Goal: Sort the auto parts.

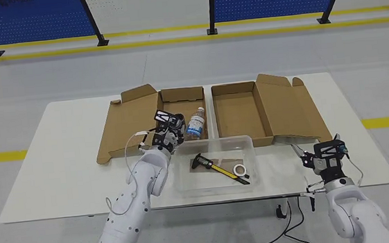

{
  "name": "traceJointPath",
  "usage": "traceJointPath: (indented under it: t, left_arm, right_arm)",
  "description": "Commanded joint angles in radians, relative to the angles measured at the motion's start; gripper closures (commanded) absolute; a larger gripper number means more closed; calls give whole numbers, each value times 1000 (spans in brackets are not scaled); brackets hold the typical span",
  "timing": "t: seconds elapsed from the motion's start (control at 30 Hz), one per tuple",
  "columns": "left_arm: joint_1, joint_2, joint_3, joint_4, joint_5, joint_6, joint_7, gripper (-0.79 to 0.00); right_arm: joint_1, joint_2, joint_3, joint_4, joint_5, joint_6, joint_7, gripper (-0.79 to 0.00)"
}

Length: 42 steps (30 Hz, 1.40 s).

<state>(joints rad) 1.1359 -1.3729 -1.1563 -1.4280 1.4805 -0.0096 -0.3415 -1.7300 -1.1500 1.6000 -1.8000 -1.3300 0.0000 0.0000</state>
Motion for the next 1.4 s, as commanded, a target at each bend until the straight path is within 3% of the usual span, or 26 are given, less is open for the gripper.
traceJointPath:
  t: [0.0, 0.13, 0.23, 0.63, 1.27, 1.3, 1.37]
  left_arm:
    - [0, 0, 0, 0, 0, 0, 0, 0]
    - [4, -4, -7, 3, -42, 17, 10, 0]
    - [-31, -11, -3, 36, -65, 44, 26, 0]
    - [-192, -53, 48, 332, -167, 127, 71, 0]
    - [-228, -88, 85, 514, -219, 170, 127, 0]
    - [-230, -90, 86, 519, -223, 173, 127, -25]
    - [-234, -93, 86, 526, -229, 173, 128, -222]
  right_arm:
    - [0, 0, 0, 0, 0, 0, 0, -785]
    - [0, 0, 0, 0, 0, 0, 0, -785]
    - [0, 0, 0, 0, 0, 0, 0, -785]
    - [0, 0, 0, 0, 0, 0, 0, -785]
    - [0, 0, 0, 0, 0, 0, 0, -785]
    - [0, 0, 0, 0, 0, 0, 0, -785]
    - [0, 0, 0, 0, 0, 0, 0, -785]
